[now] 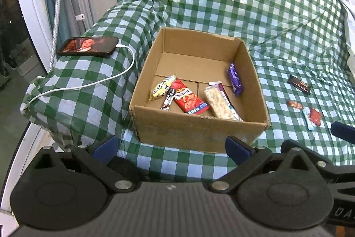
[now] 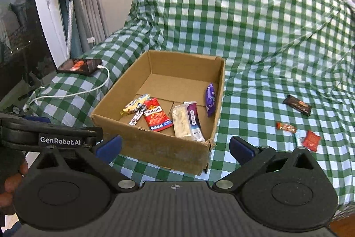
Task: Organize snacks
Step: 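Withdraw both tools from the box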
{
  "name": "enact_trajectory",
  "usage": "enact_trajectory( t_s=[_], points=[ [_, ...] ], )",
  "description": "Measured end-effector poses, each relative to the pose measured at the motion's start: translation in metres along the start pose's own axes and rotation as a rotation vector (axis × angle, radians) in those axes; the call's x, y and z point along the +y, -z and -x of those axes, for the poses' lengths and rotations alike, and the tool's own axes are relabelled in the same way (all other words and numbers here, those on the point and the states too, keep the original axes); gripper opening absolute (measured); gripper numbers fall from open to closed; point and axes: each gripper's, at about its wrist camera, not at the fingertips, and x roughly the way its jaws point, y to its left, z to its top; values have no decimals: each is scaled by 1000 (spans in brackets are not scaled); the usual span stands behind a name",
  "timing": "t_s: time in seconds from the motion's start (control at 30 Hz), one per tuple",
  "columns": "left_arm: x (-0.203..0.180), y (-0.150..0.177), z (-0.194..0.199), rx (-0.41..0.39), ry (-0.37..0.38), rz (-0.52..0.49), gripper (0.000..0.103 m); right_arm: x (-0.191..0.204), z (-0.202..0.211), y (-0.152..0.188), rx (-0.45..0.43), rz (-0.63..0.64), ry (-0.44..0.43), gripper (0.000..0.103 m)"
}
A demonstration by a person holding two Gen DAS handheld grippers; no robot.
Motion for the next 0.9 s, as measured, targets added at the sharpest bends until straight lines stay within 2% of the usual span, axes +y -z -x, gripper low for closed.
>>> enact_trajectory(
  t_s=[0.43,0.9],
  points=[
    [-5,15,40,-69,-6,-11,103,-1,44,14,-78,-5,-6,102],
    [-6,18,46,-81,-9,-14,103,1,52,16,-98,-4,-6,102]
  ],
)
